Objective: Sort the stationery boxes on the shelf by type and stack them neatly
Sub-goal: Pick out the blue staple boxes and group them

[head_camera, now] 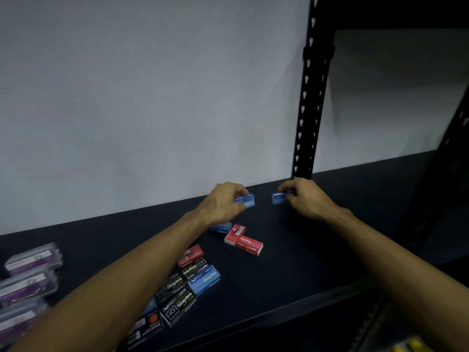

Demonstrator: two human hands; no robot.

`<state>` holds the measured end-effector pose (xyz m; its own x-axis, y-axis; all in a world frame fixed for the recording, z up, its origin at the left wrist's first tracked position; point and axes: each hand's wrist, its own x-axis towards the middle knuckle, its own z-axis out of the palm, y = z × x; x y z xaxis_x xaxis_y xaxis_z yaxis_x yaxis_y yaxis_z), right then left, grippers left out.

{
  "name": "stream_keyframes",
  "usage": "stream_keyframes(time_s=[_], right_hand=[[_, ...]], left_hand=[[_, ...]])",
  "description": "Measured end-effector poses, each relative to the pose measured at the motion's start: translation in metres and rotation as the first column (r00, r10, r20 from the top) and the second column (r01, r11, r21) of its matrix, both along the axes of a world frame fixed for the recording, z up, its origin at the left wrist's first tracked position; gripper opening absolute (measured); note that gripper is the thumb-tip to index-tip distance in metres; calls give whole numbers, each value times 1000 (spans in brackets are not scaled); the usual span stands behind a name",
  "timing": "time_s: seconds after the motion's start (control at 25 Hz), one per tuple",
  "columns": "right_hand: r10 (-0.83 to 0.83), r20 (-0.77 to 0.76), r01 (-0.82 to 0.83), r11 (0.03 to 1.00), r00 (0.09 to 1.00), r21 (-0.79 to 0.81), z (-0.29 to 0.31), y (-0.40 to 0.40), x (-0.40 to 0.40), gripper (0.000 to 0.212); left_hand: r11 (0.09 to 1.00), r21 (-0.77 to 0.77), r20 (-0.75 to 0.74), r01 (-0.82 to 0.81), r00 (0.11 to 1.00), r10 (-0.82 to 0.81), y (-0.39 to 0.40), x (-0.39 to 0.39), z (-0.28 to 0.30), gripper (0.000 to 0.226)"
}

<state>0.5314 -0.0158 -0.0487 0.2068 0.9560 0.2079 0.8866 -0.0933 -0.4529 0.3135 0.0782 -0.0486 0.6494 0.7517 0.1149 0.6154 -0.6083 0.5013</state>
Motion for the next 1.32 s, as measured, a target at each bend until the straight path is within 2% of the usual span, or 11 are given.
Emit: stream_keyframes(time_s=[0.28, 0.56, 0.84, 1.08, 1.32], right_hand=[[-57, -44, 54, 997, 997, -57, -21, -9, 27, 32], [-49, -70, 45, 998, 996, -48, -27, -9, 34, 31], [-53, -81, 51, 998, 995, -22, -33, -7, 36, 33], [-85, -27, 85, 996, 996, 1, -36, -10, 32, 51], [-142, 8, 139, 979, 990, 149, -19, -14, 10, 49]], left_hand=[[1000, -25, -38, 10, 999, -11, -10, 48, -24, 25], [1000, 0, -26, 28, 999, -28, -14, 62, -29, 23], [999, 19, -32, 43, 999, -42, -15, 62, -28, 25], [998, -14, -35, 60, 998, -60, -14, 49, -21, 41], [998, -5, -57, 57, 997, -57, -8, -1, 11, 40]])
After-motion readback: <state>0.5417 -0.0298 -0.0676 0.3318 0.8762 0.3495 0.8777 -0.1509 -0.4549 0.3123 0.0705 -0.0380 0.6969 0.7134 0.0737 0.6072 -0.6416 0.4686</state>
